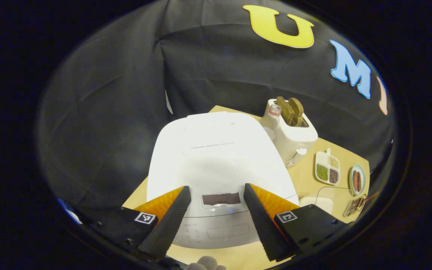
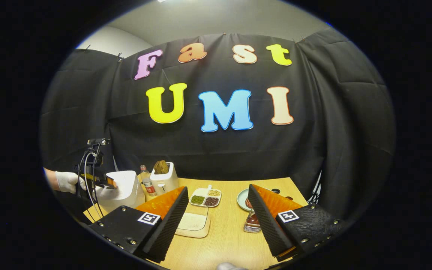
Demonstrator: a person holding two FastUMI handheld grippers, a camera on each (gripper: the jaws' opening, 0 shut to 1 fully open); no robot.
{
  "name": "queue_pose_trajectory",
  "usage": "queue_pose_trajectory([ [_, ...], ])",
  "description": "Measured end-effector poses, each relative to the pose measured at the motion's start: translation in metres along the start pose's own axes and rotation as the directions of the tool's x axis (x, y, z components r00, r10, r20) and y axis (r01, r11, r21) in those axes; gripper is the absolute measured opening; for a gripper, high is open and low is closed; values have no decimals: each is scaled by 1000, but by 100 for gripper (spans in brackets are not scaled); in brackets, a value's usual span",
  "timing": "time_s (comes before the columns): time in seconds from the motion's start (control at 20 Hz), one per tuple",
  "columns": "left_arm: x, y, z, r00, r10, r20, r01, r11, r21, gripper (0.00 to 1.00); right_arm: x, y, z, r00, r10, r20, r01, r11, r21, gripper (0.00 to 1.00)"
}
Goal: Close the left gripper, press the button to open the rice cooker; take a wooden spoon from the chopstick holder with the right hand, scoop a spoonful of rice and pour it into the rice cooker, then put the wooden spoon back into the chopstick holder.
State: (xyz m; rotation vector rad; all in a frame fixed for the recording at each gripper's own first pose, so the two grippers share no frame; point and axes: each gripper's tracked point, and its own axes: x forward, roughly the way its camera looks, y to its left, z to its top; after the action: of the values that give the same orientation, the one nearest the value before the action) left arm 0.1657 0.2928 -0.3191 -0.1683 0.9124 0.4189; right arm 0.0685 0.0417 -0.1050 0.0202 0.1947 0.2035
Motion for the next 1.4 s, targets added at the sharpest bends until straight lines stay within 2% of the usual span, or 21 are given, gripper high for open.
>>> queue_pose_trajectory([
  [0.15,-14,-4,22,992,-3,123,-4,999,50,100,0,-3,10,1000,-13,25,13,1000,-15,98],
  [0.25,-49,-17,50,965,-34,261,13,996,85,100,-1,-5,19,999,-21,46,22,1000,-6,98],
  [0.35,-100,-22,74,912,-53,406,5,993,117,100,-1,-4,29,998,-23,64,24,1000,-5,98],
  [0.45,-153,-38,88,852,-103,513,54,992,111,98,-3,-3,39,996,-27,87,26,1000,10,98],
  [0.55,-201,-52,83,809,-161,566,132,987,93,100,-5,-3,47,994,-31,104,29,999,15,98],
  [0.65,-244,-58,76,759,-197,621,170,980,104,96,-10,-3,56,991,-43,129,42,999,7,98],
  [0.7,-265,-60,72,738,-204,643,174,978,111,99,-12,-3,59,990,-47,135,46,999,8,98],
  [0.75,-283,-62,71,707,-210,676,171,977,125,99,-14,-2,62,989,-49,142,49,999,7,98],
  [0.85,-307,-69,63,675,-224,703,170,974,146,98,-18,-3,65,987,-61,150,61,998,5,98],
  [1.1,-354,-79,34,631,-270,727,191,963,192,99,-30,-3,73,981,-88,173,84,996,26,98],
  [1.4,-365,-84,38,619,-293,729,198,956,216,99,-43,0,78,974,-103,201,110,994,-22,98],
])
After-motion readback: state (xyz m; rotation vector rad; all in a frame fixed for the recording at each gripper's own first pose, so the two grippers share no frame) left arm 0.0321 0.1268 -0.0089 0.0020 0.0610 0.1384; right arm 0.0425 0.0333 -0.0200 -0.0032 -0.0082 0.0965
